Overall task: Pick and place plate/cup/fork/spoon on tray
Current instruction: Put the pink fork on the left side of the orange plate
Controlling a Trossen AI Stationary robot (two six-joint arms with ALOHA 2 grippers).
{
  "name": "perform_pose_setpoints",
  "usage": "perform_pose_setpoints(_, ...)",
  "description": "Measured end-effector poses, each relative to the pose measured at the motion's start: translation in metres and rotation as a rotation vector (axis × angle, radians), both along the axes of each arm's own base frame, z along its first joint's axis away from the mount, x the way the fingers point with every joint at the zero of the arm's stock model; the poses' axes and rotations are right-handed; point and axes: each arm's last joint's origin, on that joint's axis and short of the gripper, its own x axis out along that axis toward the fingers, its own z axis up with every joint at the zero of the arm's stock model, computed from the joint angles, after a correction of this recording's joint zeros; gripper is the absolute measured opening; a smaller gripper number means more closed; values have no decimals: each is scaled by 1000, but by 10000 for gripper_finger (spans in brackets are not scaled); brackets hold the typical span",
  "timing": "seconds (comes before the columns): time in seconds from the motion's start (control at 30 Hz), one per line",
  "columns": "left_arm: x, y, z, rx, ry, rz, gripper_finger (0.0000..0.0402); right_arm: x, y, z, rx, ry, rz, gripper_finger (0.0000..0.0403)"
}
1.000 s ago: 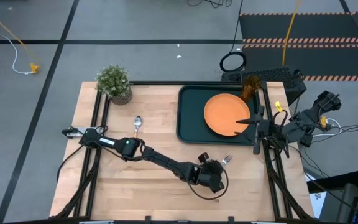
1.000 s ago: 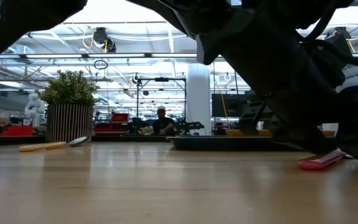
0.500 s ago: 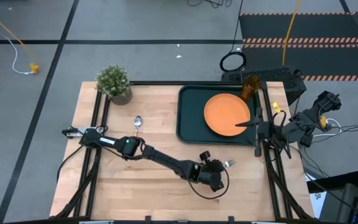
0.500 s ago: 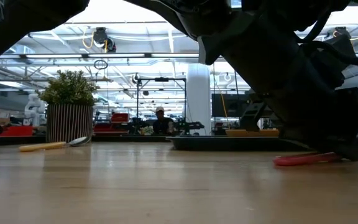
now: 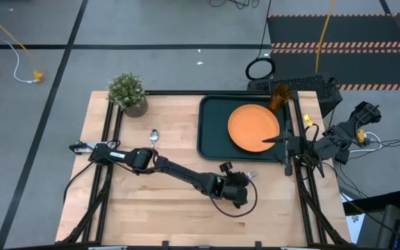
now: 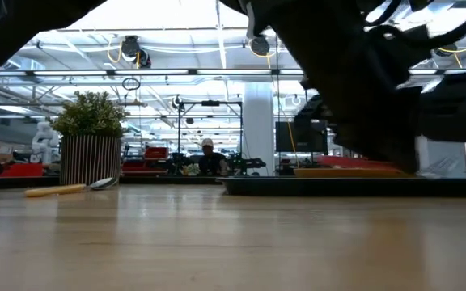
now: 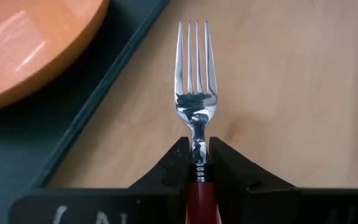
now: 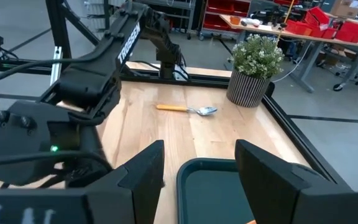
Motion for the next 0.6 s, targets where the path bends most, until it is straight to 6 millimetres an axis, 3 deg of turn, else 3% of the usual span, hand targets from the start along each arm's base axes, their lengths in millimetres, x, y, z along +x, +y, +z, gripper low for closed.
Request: perform_pose_setpoints(0.6,-34,48,59,224,192,231,44,-2,1,2,13,-22,17,192)
